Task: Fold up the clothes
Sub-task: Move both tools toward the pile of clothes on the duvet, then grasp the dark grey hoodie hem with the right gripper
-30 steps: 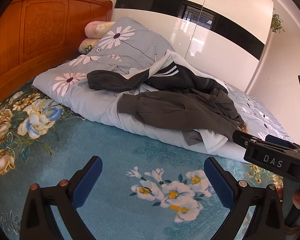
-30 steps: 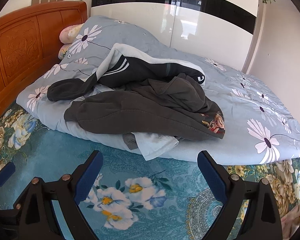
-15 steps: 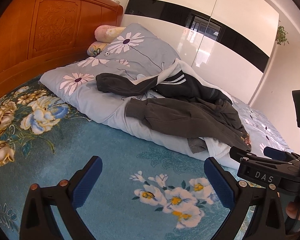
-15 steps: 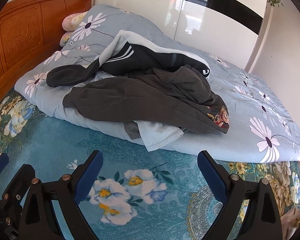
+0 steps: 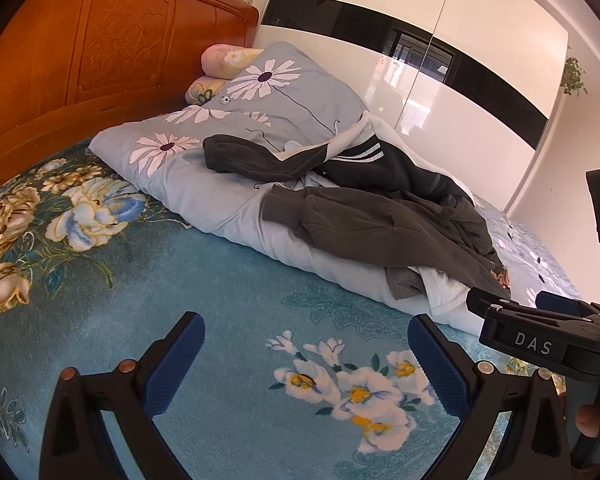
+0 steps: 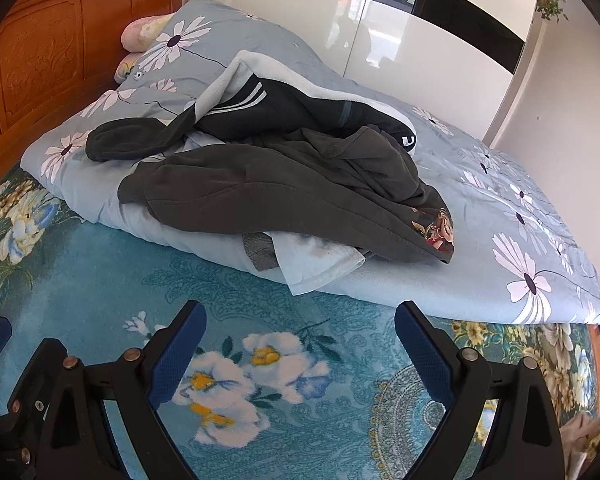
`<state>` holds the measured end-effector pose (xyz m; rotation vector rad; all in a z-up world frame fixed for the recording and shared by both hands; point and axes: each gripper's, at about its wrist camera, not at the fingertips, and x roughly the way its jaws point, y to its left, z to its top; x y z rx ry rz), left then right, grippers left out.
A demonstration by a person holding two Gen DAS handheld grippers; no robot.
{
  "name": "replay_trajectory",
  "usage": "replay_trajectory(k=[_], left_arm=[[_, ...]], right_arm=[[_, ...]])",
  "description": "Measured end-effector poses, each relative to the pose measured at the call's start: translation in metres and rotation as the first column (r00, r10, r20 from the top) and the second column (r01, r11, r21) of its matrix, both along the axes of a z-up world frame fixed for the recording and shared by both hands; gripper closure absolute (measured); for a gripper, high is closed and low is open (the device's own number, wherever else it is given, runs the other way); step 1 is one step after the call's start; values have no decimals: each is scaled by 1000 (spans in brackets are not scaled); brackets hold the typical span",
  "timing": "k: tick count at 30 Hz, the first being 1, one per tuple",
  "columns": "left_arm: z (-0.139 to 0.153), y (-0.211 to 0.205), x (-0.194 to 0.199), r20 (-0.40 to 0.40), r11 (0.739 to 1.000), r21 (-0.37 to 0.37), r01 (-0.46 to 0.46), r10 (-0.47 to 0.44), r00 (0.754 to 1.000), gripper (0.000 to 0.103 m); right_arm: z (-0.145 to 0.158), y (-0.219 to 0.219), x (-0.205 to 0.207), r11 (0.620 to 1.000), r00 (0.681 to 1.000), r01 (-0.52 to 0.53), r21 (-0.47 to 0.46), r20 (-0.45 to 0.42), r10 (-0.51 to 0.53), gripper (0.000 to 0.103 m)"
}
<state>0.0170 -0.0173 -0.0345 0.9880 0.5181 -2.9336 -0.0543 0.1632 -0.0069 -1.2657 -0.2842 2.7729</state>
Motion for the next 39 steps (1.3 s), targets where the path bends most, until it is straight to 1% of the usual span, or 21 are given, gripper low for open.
replay_trajectory(k=[10, 13, 17, 24, 33, 35, 39], left_arm=[[-10, 3, 2, 21, 1000, 4, 3, -3, 1000, 0], [-13, 3, 3, 27, 1000, -2, -7, 7, 1000, 0], [-17, 1, 4, 37, 1000, 10, -12, 12, 999, 0], [-21, 3, 3, 38, 1000, 7, -11, 10, 999, 0], [-36, -4, 2, 64, 999, 34, -32, 30, 997, 0], [-43, -6, 5, 66, 999, 23, -43, 42, 997, 0], [-65, -14, 15, 78, 997, -27, -74, 76, 994, 0]], right_arm=[[-1, 3, -2, 1000, 1000, 15, -2, 7, -14, 7], [-4, 3, -1, 1000, 1000, 16, 6, 12, -16, 7], [-7, 2, -2, 1000, 1000, 20, 16, 15, -21, 7], [-11, 0, -2, 1000, 1000, 13, 16, 21, -14, 7], [-22, -1, -5, 1000, 999, 11, 17, 38, -12, 7], [-25, -1, -6, 1000, 999, 10, 16, 45, -10, 7], [-32, 1, -11, 999, 998, -15, 30, 58, 13, 7]])
